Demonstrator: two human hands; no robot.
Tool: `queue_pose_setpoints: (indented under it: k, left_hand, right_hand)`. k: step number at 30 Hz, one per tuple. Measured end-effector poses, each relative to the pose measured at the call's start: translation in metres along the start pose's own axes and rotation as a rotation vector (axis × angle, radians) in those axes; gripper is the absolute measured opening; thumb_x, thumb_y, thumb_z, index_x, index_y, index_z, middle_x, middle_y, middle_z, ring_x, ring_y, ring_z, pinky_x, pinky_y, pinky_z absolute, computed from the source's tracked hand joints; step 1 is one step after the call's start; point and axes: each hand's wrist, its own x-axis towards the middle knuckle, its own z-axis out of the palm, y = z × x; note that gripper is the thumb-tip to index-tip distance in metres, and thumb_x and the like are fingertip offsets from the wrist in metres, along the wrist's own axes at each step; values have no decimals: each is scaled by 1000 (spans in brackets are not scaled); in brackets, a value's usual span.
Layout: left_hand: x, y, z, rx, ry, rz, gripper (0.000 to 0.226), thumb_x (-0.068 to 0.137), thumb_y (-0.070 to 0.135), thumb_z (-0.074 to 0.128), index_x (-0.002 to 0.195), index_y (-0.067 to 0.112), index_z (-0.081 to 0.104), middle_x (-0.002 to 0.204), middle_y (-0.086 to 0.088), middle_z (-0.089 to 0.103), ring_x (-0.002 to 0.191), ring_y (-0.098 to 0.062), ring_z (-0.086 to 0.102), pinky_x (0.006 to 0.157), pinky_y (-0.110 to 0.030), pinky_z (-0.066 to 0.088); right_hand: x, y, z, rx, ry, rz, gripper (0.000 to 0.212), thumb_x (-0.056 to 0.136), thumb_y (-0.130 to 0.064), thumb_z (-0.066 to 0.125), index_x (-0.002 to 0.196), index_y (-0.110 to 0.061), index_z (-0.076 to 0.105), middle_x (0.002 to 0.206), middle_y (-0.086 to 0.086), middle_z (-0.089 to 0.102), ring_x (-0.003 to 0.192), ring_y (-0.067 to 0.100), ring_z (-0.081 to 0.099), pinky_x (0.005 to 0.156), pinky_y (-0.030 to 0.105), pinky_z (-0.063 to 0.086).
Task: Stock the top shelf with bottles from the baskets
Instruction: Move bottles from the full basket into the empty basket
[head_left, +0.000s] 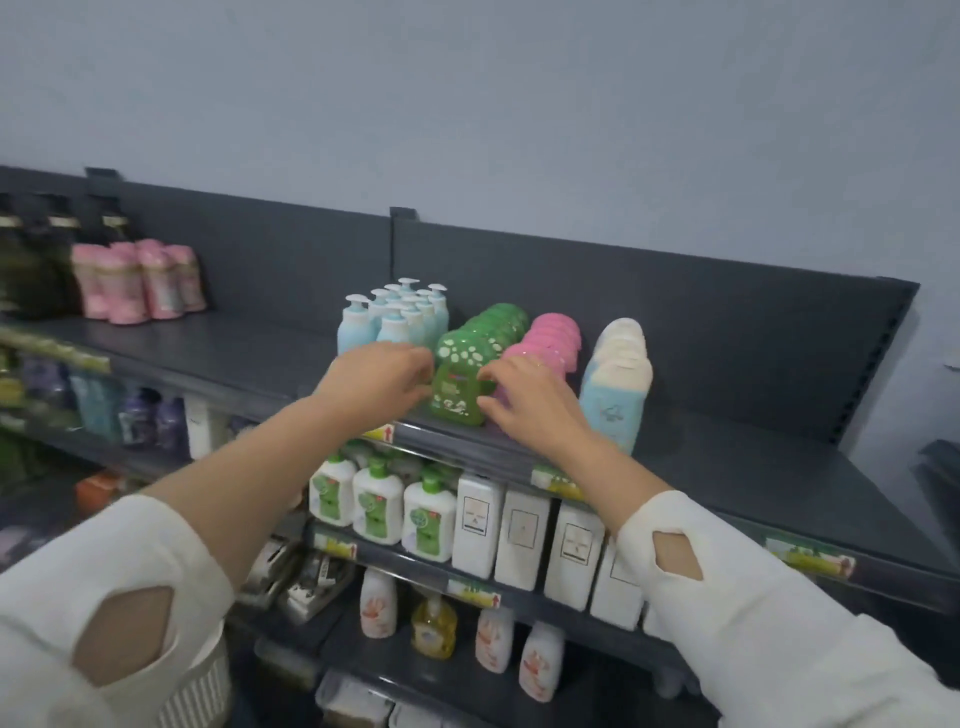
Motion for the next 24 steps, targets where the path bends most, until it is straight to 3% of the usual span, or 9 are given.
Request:
queue_pose_setpoints:
  k: [7, 14, 17, 24]
  left_hand:
    - [-80, -109, 1, 159, -98, -185, 18, 92, 33, 46, 103, 20, 53, 104, 0, 59, 102, -24, 56, 72, -32, 39]
    - [-204, -192, -5, 223, -205, -588, 18, 93, 33, 45, 105, 23, 55, 106, 2, 60, 99, -22, 58, 68, -32, 42]
    - [-266, -213, -11, 233, -252, -764, 20, 93, 35, 47, 105, 22, 56, 107, -1, 61, 99, -25, 59, 75, -34, 47]
    - [-400, -259, -9, 161, -380, -1081, 23, 92, 34, 52, 111, 22, 57, 113, -2, 61, 102, -22, 57, 80, -28, 43]
  right_hand:
    - [60, -101, 68, 10, -95, -299, 31, 91, -37, 54, 116, -19, 57, 114, 4, 58, 107, 27, 52, 89, 41, 44]
    - [107, -228, 147, 157, -181, -621, 30, 92, -37, 51, 117, -21, 57, 117, 2, 57, 111, 26, 51, 87, 38, 44]
    - [109, -292, 177, 220, -257, -775, 30, 93, -35, 51, 118, -19, 57, 117, 6, 56, 110, 29, 51, 87, 40, 44]
    - [90, -441, 241, 326, -470, -1063, 33, 95, -33, 49, 125, -22, 54, 123, 4, 55, 117, 25, 48, 88, 37, 42]
